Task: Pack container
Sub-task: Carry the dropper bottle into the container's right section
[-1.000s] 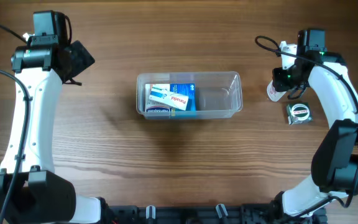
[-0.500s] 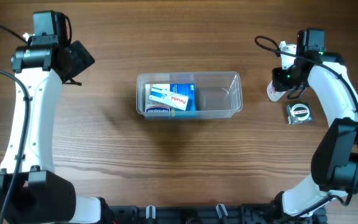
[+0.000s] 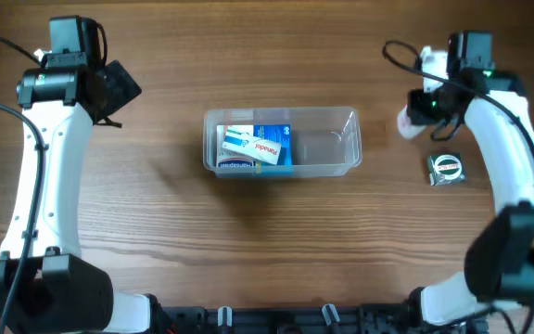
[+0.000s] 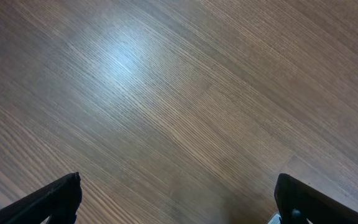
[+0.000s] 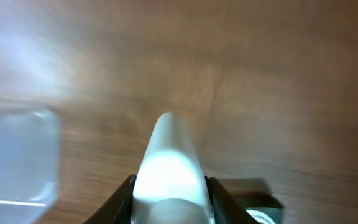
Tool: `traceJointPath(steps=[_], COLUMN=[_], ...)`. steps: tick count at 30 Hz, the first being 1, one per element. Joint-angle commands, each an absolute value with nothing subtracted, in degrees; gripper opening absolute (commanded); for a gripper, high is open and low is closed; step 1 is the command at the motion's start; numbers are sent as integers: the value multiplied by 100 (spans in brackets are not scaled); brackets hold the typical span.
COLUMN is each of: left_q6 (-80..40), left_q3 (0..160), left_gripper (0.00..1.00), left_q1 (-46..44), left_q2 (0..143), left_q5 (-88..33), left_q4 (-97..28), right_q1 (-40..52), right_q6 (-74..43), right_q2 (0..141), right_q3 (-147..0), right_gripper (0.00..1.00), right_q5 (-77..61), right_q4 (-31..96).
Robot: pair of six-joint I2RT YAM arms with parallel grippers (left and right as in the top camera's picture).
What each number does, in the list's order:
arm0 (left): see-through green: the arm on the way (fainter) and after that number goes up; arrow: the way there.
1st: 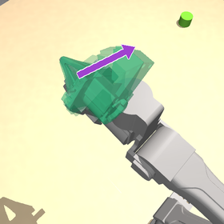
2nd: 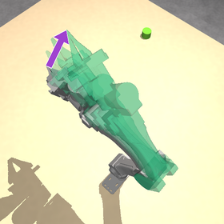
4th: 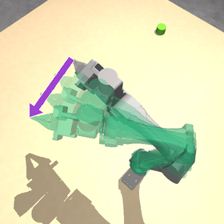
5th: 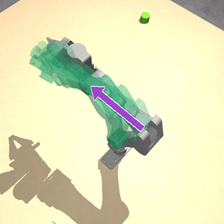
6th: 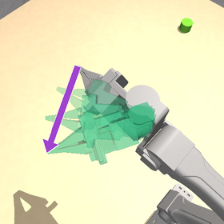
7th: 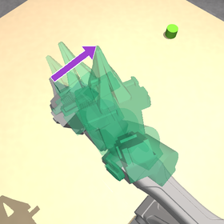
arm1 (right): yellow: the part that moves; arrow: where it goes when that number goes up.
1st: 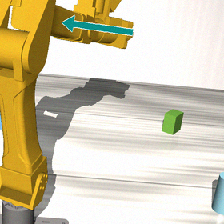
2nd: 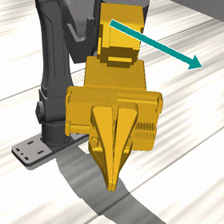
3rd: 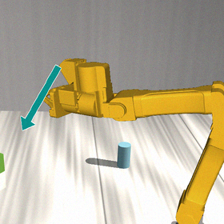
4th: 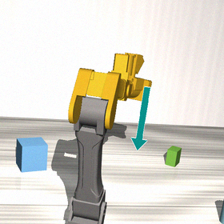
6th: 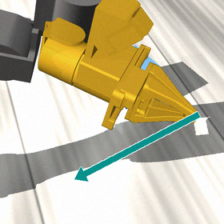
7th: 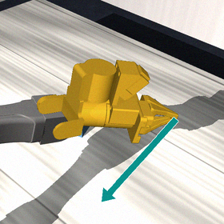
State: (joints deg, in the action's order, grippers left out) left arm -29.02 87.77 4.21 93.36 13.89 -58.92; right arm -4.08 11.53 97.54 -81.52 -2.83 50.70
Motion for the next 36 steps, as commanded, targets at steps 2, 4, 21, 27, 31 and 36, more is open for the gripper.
traceJointPath(steps=[2,4,21,27,31,36], left_q6=[-2877,-2877,-2877,-2877,-2877,-2877], left_q3=[8840,8840,8840,8840,8840,8840], left_gripper=[100,100,100,100,100,100], left_q1=[436,436,436,436,436,436], left_q2=[9308,9308,9308,9308,9308,9308], left_q5=[1461,1461,1461,1461,1461,1461], left_q4=[-5878,-5878,-5878,-5878,-5878,-5878], right_q1=[51,287,2521,2794,2816,2816], right_q6=[449,279,-1070,-1415,-1590,-1835], right_q2=[8936,8785,9172,9793,10110,10427], right_q3=[-8807,-8818,-8764,-8764,-8764,-8764], right_gripper=[15,15,15,15,15,15], right_q5=[-462,-460,14,456,454,486], right_q4=[5343,5352,5345,5332,5262,5196])
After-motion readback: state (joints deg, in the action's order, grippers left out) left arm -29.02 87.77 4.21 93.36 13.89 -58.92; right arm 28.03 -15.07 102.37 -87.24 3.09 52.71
